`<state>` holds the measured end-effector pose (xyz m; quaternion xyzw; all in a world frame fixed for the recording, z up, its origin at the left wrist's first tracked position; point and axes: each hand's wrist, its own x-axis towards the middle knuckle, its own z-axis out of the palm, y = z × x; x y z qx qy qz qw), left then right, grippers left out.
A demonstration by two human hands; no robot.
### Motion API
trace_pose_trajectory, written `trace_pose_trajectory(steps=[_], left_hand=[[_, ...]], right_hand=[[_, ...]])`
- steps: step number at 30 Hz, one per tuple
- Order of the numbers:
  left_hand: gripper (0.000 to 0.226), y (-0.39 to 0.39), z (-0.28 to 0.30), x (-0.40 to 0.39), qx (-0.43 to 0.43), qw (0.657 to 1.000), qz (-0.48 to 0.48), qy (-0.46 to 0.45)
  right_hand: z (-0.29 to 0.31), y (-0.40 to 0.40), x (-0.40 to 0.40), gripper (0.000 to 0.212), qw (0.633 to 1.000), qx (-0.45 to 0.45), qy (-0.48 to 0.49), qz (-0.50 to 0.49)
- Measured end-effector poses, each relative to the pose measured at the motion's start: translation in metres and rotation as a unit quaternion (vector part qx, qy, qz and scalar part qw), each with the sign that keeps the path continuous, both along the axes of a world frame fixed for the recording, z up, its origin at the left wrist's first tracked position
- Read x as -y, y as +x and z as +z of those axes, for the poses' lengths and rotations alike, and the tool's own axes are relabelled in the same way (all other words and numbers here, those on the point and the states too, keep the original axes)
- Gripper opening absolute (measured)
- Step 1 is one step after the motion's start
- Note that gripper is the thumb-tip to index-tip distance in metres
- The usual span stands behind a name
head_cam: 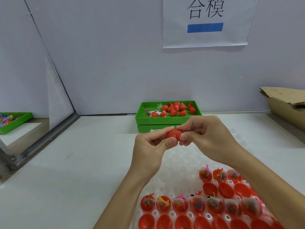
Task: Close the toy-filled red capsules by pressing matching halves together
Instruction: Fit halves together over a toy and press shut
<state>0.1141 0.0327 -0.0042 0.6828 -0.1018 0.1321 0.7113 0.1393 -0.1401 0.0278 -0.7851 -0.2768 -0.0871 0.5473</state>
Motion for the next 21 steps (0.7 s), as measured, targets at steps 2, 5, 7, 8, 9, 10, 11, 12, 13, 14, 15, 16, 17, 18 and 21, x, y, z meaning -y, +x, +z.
trace_pose_trajectory(steps=[2,5,7,8,9,10,11,12,13,14,15,16,17,18,21], left_hand=[[0.033,-0.0001,0.0004,-0.001,0.002,1.0,0.003,0.012],[0.034,-0.0005,0.0007,-0.0009,0.005,1.0,0.01,0.02],[0.035,-0.0007,0.0005,0.0001,0.004,1.0,0.016,0.026],[0.035,-0.0009,0.0007,0.0004,0.002,0.999,0.018,0.027],[0.036,-0.0011,0.0009,0.0007,0.001,0.999,0.02,0.028],[0.036,-0.0014,0.0014,0.0008,0.001,0.999,0.02,0.031],[0.036,-0.0017,0.0017,0.0009,0.002,0.999,0.021,0.035],[0.036,-0.002,0.0021,0.0011,0.003,0.999,0.023,0.039],[0.037,-0.0024,0.0023,0.0012,0.005,0.999,0.026,0.044],[0.037,-0.0025,0.0027,0.0015,0.007,0.998,0.029,0.047],[0.038,-0.0028,0.0029,0.0016,0.009,0.998,0.032,0.049],[0.038,-0.0029,0.0031,0.0018,0.01,0.998,0.036,0.05],[0.037,-0.0028,0.0032,0.0019,0.012,0.998,0.038,0.051],[0.037,-0.0028,0.0032,0.002,0.014,0.998,0.04,0.052],[0.038,-0.0028,0.0036,0.0017,0.021,0.997,0.043,0.057]], right_hand=[[0.0005,-0.0001,-0.0013,0.024,1.0,0.001,-0.006,-0.007],[0.0013,-0.0008,-0.0018,0.027,1.0,-0.004,-0.004,-0.011],[0.0025,-0.0021,-0.0011,0.028,1.0,-0.007,-0.007,-0.007],[0.0029,-0.0025,-0.0009,0.028,1.0,-0.008,-0.006,-0.005],[0.0031,-0.0029,-0.0008,0.027,1.0,-0.01,-0.004,-0.005],[0.0029,-0.003,-0.001,0.027,1.0,-0.011,-0.001,-0.006],[0.0023,-0.003,-0.0015,0.027,1.0,-0.012,0.0,-0.009],[0.0014,-0.0026,-0.0021,0.027,1.0,-0.012,0.001,-0.012],[0.0003,-0.0024,-0.0026,0.026,1.0,-0.011,0.002,-0.017],[-0.0005,-0.0017,-0.0032,0.025,1.0,-0.011,0.003,-0.021],[-0.0014,-0.0014,-0.0036,0.023,1.0,-0.012,0.004,-0.025],[-0.002,-0.0009,-0.0038,0.022,1.0,-0.013,0.004,-0.026],[-0.0027,-0.0003,-0.004,0.02,1.0,-0.014,0.006,-0.028],[-0.0034,0.0003,-0.0041,0.02,0.999,-0.015,0.008,-0.029],[-0.0057,0.0015,-0.0053,0.018,0.999,-0.013,0.011,-0.037]])
